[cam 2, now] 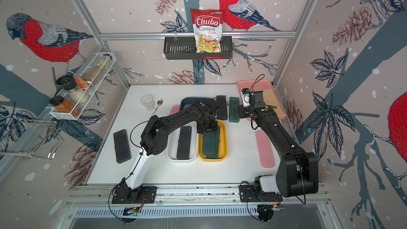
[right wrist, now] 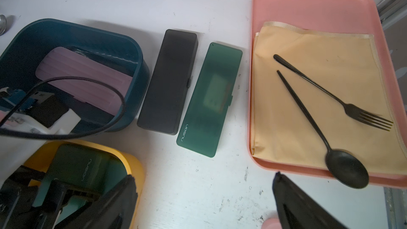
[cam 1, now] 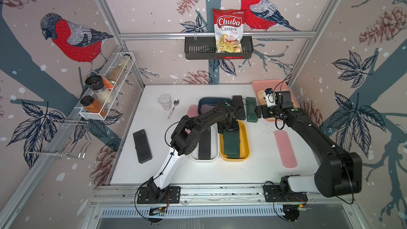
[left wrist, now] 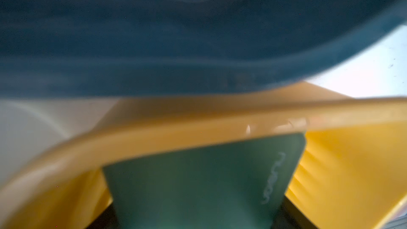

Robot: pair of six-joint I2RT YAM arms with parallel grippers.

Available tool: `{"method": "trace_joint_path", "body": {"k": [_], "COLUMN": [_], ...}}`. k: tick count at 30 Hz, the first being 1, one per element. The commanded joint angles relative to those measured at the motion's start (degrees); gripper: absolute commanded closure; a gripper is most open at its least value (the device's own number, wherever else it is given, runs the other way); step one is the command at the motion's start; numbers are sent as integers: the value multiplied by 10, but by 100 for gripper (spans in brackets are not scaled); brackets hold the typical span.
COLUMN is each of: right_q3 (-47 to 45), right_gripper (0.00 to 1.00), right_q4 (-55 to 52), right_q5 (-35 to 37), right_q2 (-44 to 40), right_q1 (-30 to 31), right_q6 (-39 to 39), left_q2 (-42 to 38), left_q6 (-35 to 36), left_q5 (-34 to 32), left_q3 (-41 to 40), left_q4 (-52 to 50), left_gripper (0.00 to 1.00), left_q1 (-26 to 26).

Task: Place the pencil cases by color into the storage box
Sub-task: Place the pencil case at the storage box.

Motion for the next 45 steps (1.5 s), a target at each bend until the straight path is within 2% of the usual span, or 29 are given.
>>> {"method": "trace_joint_path", "body": {"k": [1,8,21,28,37,45], "right_q3": [0,-2,-1,19,72,100], "right_gripper": [0,0,0,0,0,0], "right_q4": [12,13,13,3,-27,-25], "right_q5": [-7,-7,0,23,71,96], "right_q2": [-4,-3,8,33,105,160], "right_q1": [-1,-4,-10,-6,11,18], "right_q6": [-1,1,8,22,74,118], "left_q2": [2,-2,-15,-37,-86,-110], "left_q6": [4,2,-6,-9,10,37], "left_q5": [-4,-16,-50,-101,-188,-227], "left_q3": [6,22,74,90,85,80], "left_q4": [-23,-37,-76,-88,-44,-26], "left_gripper": [19,13,12,12,10,6], "left_q1": [-1,-2,-6,-7,-8,-8]}}
